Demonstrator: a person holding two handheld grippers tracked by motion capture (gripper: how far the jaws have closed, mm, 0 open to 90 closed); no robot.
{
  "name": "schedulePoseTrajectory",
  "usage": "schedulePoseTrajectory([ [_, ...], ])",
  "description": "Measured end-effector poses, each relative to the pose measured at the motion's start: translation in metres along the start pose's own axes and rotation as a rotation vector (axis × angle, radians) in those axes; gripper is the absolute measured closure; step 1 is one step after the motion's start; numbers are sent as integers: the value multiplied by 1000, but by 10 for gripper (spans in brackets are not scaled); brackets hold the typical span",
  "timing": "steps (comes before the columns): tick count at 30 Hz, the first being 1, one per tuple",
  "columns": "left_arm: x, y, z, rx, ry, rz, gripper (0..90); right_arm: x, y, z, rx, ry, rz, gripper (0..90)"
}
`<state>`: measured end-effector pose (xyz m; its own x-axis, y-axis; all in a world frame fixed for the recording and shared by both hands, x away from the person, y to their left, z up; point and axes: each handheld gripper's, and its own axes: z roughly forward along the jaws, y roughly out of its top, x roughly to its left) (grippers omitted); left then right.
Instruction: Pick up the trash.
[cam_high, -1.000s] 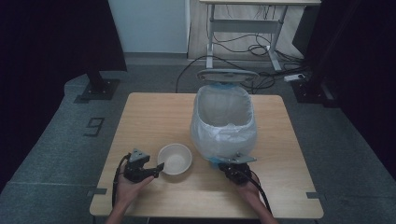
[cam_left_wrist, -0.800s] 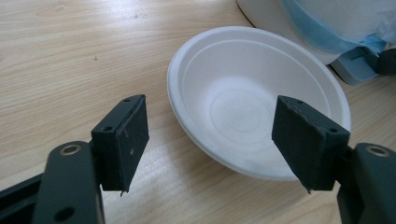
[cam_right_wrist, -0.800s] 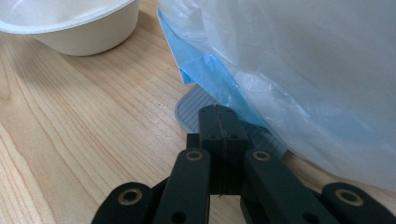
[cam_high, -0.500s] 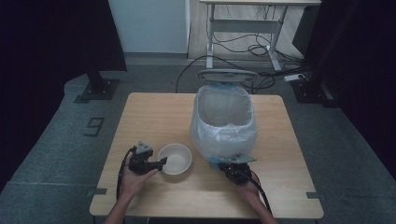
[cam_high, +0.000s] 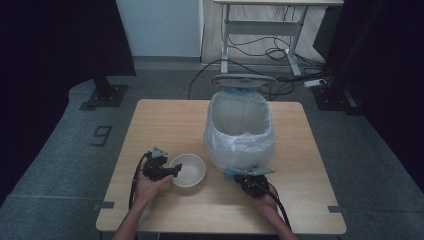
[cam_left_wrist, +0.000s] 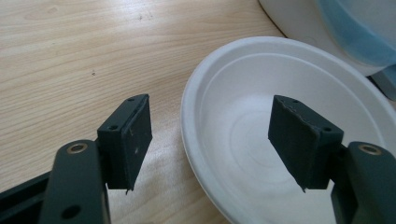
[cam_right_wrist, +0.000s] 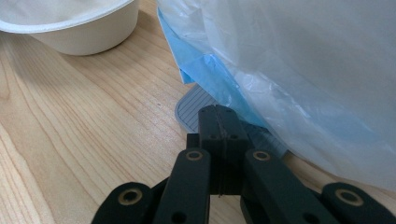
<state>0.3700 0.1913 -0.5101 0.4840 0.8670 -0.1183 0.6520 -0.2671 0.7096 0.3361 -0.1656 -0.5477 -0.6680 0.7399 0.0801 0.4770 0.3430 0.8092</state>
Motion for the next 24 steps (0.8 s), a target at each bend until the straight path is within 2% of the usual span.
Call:
schedulePoseTrajectory([
  [10, 5, -2, 15, 40, -17, -15, 350, 0, 0, 0, -1, 1, -1, 897],
  [19, 6, -5, 25, 82, -35, -28, 484, 0, -1, 0, -3, -2, -1, 897],
  [22, 5, -6, 26, 79, -45, -26, 564, 0, -1, 0, -4, -3, -1, 897],
  [24, 5, -8, 28, 94, -43, -18, 617, 1, -1, 0, -3, -5, -1, 897],
])
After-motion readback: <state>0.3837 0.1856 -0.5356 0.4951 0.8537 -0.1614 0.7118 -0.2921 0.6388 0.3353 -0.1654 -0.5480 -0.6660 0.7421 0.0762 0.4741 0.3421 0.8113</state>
